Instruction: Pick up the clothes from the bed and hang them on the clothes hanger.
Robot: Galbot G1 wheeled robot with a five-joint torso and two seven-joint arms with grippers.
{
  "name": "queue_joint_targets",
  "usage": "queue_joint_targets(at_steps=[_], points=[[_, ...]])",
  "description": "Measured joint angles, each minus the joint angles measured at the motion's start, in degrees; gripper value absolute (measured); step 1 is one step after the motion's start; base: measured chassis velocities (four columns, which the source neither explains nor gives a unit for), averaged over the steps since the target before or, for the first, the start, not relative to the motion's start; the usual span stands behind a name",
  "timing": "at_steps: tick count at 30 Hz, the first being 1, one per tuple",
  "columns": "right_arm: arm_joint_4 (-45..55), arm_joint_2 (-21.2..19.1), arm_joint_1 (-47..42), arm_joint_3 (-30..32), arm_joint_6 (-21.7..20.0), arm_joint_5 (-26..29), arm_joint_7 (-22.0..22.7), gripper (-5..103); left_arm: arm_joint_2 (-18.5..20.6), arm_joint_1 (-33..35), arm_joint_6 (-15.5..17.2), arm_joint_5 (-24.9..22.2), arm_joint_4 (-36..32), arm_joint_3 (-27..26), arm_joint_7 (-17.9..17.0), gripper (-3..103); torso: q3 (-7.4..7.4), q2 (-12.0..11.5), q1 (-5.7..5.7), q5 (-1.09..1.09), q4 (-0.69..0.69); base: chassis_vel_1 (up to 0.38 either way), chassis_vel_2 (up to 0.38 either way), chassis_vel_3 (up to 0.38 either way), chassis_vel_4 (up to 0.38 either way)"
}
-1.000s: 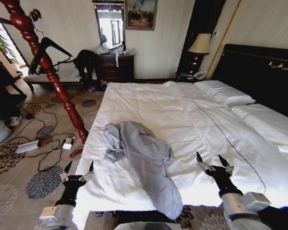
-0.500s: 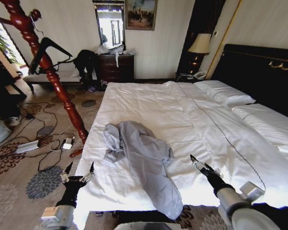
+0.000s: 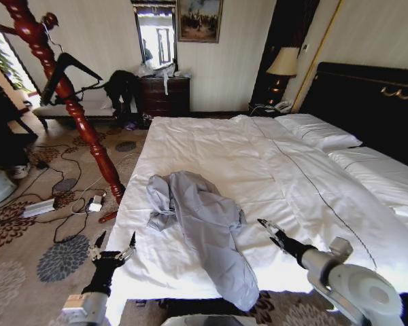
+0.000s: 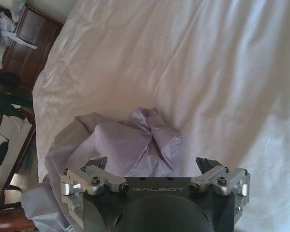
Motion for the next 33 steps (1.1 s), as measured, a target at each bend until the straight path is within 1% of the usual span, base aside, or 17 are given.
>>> queue_joint_targets(at_steps=[2, 3, 6, 8, 11, 13, 14, 16, 17, 19, 24, 26, 27, 28, 30, 32, 33], points=[[-3.35, 0.13, 2.72, -1.26, -0.25, -0.02, 0.81, 100, 0.0, 0.32, -0.01, 0.57, 0.02, 0.28, -0.03, 100, 0.0, 0.0, 0.0, 0.0, 0.0, 0.0, 0.0, 0.0, 0.0], [-3.35, 0.13, 2.72, -1.26, -0.25, -0.02, 0.81, 100, 0.0, 0.32, -0.01, 0.57, 0.02, 0.28, -0.03, 100, 0.0, 0.0, 0.0, 0.0, 0.0, 0.0, 0.0, 0.0, 0.0], [-9.19, 0.47, 7.02, -2.6, -0.31, 0.3, 1.48, 100, -0.2, 0.64, -0.01, 1.2, -0.11, 0.37, -0.22, 100, 0.0, 0.0, 0.0, -0.01, 0.0, 0.0, 0.0, 0.0, 0.0], [-10.15, 0.6, 7.65, -2.83, -0.41, 0.31, 1.51, 100, -0.26, 0.69, 0.0, 1.28, -0.14, 0.35, -0.24, 100, 0.0, -0.01, 0.01, -0.01, 0.0, 0.0, 0.0, 0.0, 0.0], [-16.31, 3.07, 11.46, -4.78, -0.88, -1.12, 1.46, 100, -0.54, 1.35, 0.0, 1.95, -0.2, 0.13, -0.37, 100, 0.0, 0.0, 0.0, 0.0, 0.0, 0.0, 0.0, 0.0, 0.0], [-17.4, 3.69, 12.26, -5.0, -0.89, -1.45, 1.43, 100, -0.57, 1.48, 0.0, 2.11, -0.2, 0.09, -0.42, 100, 0.0, 0.0, 0.0, 0.01, -0.01, 0.0, 0.0, 0.0, 0.0], [-20.12, 5.41, 14.45, -5.24, -0.9, -2.29, 1.39, 100, -0.62, 1.77, 0.02, 2.31, -0.27, -0.04, -0.49, 100, 0.0, 0.0, 0.0, 0.0, 0.01, 0.0, 0.0, 0.0, 0.0], [-22.64, 6.92, 16.67, -5.24, -0.84, -2.94, 1.35, 100, -0.63, 2.1, 0.09, 2.38, -0.58, -0.38, -0.56, 100, 0.01, -0.01, 0.01, 0.01, 0.01, 0.0, 0.0, 0.0, 0.0], [-22.64, 6.92, 16.67, -5.24, -0.84, -2.94, 1.35, 100, -0.63, 2.1, 0.09, 2.38, -0.58, -0.38, -0.56, 100, 0.01, -0.01, 0.01, 0.01, 0.01, 0.0, 0.0, 0.0, 0.0], [-25.03, 8.33, 19.19, -4.9, -0.73, -3.41, 1.22, 100, -0.65, 2.47, 0.12, 2.39, -0.86, -1.22, -0.61, 100, 0.0, 0.0, 0.0, 0.0, 0.0, 0.0, 0.0, 0.0, 0.0], [-26.81, 9.05, 20.93, -4.07, -0.59, -3.49, 1.11, 101, -0.9, 2.82, 0.12, 2.32, -1.21, -2.11, -0.63, 100, 0.0, 0.0, 0.01, -0.01, 0.0, 0.0, 0.0, 0.0, 0.0], [-27.09, 9.34, 21.06, -4.05, -0.63, -3.49, 1.1, 93, -1.02, 2.87, 0.12, 2.19, -1.32, -2.28, -0.64, 100, 0.0, 0.0, 0.01, -0.01, -0.01, 0.0, 0.0, 0.0, 0.0], [-27.14, 9.57, 21.09, -4.23, -0.76, -3.5, 1.14, 93, -1.01, 2.87, 0.12, 2.13, -1.34, -2.28, -0.66, 100, 0.0, 0.0, 0.0, -0.01, -0.01, 0.0, 0.0, 0.0, 0.0], [-27.29, 9.88, 21.11, -4.45, -0.94, -3.58, 1.15, 82, -0.98, 2.84, 0.16, 2.1, -1.37, -2.28, -0.69, 100, 0.0, 0.0, 0.0, -0.01, 0.0, 0.0, 0.0, 0.0, 0.0], [-27.44, 10.16, 21.12, -4.6, -1.02, -3.7, 1.15, 82, -0.92, 2.82, 0.22, 2.1, -1.4, -2.28, -0.74, 100, 0.0, 0.0, 0.0, -0.01, 0.0, 0.0, 0.0, 0.0, 0.0], [-27.68, 10.83, 21.18, -4.8, -1.13, -4.12, 1.14, 71, -0.74, 2.83, 0.31, 2.07, -1.59, -2.28, -0.87, 100, 0.0, 0.0, 0.01, 0.0, -0.01, 0.0, 0.0, 0.0, 0.0], [-27.69, 11.12, 21.19, -4.86, -1.2, -4.23, 1.1, 71, -0.64, 2.89, 0.33, 1.99, -1.68, -2.39, -0.88, 100, 0.0, 0.0, 0.01, -0.01, 0.0, 0.0, 0.0, 0.0, 0.0]])
